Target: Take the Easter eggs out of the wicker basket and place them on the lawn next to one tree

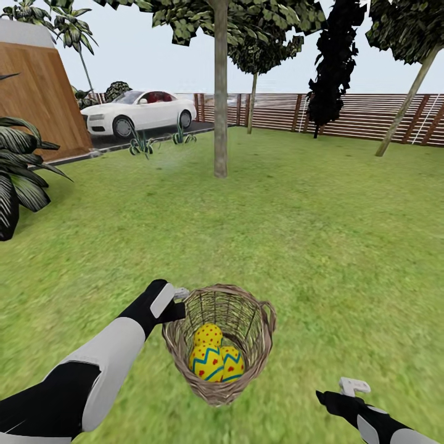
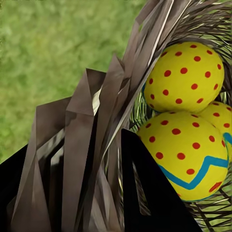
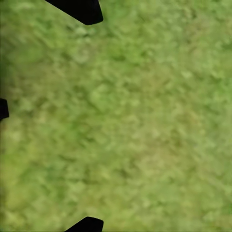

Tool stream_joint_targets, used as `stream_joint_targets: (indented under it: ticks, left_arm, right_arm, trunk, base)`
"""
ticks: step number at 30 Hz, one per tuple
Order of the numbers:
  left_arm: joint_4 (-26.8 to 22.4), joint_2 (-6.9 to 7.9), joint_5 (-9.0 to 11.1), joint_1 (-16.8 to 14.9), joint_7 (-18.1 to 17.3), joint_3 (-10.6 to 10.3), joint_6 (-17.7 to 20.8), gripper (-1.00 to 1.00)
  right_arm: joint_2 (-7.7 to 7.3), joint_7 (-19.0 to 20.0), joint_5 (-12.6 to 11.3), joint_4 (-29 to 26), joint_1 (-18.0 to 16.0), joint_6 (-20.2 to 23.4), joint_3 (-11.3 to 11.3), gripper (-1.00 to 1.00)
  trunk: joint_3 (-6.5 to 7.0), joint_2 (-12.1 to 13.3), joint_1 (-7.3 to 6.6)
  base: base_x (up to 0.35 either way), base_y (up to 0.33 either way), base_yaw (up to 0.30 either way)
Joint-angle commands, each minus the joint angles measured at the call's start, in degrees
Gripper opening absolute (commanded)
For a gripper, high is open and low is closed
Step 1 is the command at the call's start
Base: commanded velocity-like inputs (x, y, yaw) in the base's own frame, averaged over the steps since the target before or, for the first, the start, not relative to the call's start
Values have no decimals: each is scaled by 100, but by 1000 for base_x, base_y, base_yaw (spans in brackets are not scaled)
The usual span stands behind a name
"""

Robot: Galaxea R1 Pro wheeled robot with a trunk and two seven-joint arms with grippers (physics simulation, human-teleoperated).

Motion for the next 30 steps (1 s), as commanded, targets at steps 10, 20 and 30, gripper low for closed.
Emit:
stream_joint_targets:
  ticks: [10, 20, 30]
  left_arm:
    - [9, 4, 110, -4, 45, -37, -7, -100]
    - [16, -4, 110, -4, 46, -37, -1, -100]
    - [24, 4, 110, -4, 48, -36, -1, -100]
  right_arm:
    - [-33, -6, 69, 108, 17, 10, -57, 100]
    - [288, 7, 56, 448, 1431, -21, -58, 100]
    - [288, 7, 51, 447, 1431, -21, -58, 100]
  trunk:
    - [174, 398, -220]
    - [353, 799, -439]
    - [533, 1200, -659]
  base:
    - [0, 0, 0]
    - [0, 0, 0]
    - [0, 0, 0]
